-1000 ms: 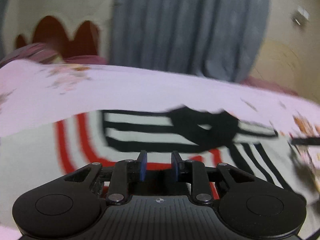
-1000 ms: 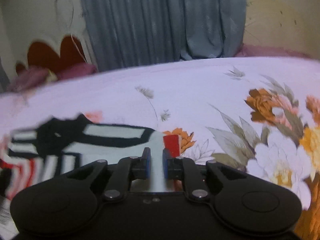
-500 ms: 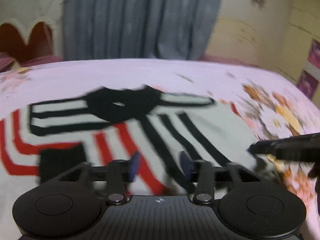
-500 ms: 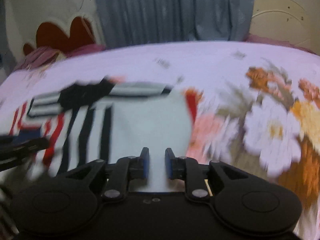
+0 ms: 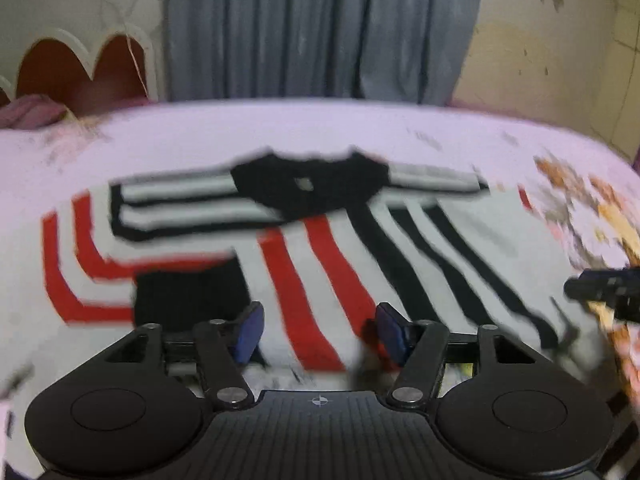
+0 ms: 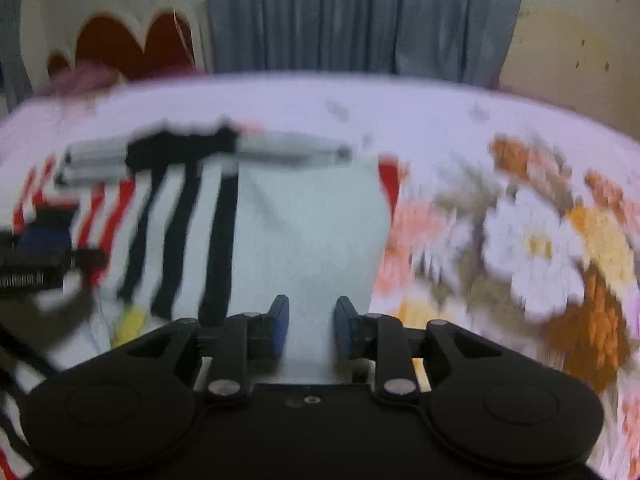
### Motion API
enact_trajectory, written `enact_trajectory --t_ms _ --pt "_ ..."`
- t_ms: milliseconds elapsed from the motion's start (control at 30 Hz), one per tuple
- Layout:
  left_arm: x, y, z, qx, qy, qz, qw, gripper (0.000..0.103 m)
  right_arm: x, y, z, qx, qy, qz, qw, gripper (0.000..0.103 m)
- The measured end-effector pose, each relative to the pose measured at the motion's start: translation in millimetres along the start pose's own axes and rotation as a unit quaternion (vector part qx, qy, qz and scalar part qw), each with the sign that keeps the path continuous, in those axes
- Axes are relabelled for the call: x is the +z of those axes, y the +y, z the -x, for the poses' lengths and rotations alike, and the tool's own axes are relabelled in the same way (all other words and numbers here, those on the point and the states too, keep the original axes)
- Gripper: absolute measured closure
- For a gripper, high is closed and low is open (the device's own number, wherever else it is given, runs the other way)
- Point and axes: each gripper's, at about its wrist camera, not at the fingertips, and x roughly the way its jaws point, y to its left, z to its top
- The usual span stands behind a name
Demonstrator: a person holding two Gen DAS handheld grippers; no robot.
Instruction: Fold small clothes
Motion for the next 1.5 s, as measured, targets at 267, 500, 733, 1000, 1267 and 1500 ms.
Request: enact_trajectory --t_ms 267,500,733,1000,1267,1500 --pt "32.7 13.3 -35.9 0.022 -0.009 0.007 0.9997 0.041 67.6 -13.9 -64.9 0.034 -0.022 -0.028 0.999 0.078" --pt "14.0 35.2 -49.4 0.054 0.020 0.011 0.9983 0.041 67.3 -51.7 -97.9 -0.013 0.027 -0.077 0.997 0.079" --pt "12.5 30.5 -31.6 0.060 0.009 0.030 0.9977 0.041 59.9 -16.3 -58.4 -0.002 -0.001 -0.030 1.000 0.076" --pt "10.0 48.7 -17.3 0.075 -0.001 0.050 0.9960 0.039 44.5 8.4 -45.5 -0.015 -0.001 -0.014 1.000 0.071" --pt "-50.7 182.9 89.5 0.167 -0.071 0.203 0.9621 0.039 27.2 28.4 -16.4 0.010 -0.004 -0.026 1.000 0.070" --pt "-122.3 314.4 163.9 0.254 -0.109 0.392 0.8777 0.050 29.8 64.7 -19.5 0.045 0.000 -0.032 0.998 0.070"
